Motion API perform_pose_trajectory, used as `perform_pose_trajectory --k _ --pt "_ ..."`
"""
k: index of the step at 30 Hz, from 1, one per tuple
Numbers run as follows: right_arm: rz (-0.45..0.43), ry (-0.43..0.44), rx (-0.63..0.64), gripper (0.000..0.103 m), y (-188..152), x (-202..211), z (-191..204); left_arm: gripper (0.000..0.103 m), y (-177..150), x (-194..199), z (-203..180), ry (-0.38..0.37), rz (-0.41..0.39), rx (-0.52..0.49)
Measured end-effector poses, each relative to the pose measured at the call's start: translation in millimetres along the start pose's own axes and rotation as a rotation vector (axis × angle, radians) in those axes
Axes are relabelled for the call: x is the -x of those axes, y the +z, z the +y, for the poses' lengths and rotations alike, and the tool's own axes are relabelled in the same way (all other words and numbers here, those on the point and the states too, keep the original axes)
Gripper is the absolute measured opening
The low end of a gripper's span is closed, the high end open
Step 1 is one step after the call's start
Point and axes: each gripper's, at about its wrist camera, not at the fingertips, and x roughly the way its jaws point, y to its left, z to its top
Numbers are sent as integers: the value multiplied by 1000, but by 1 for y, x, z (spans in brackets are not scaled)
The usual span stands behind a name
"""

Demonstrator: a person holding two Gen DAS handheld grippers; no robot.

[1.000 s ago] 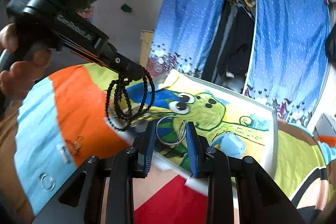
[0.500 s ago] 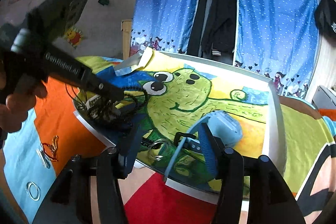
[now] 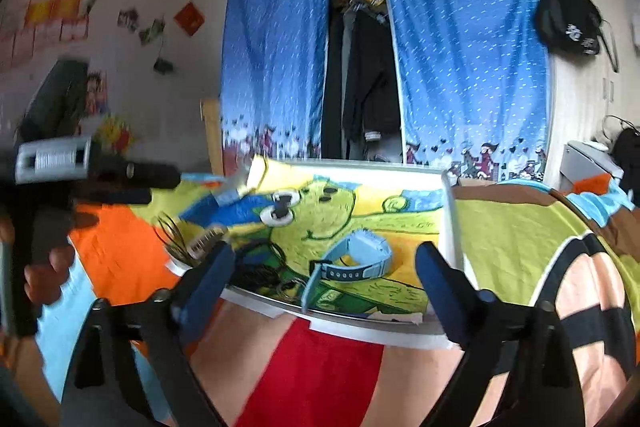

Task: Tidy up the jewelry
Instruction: 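Move both tools back toward the white clip and remaining hoop earring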

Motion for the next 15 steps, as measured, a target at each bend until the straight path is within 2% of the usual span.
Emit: perform_pose_trajectory --k 3,4,9,15 --pt "-29 12 -23 97 2 28 6 103 -16 30 2 34 -55 -5" --pt "-42 11 -23 102 2 37 9 103 -20 37 4 42 -67 -1" --pt "-100 25 -21 102 -7 79 28 103 -52 85 17 114 -158 10" --pt "-104 49 -27 102 -32 113 52 103 -92 130 33 218 -194 -29"
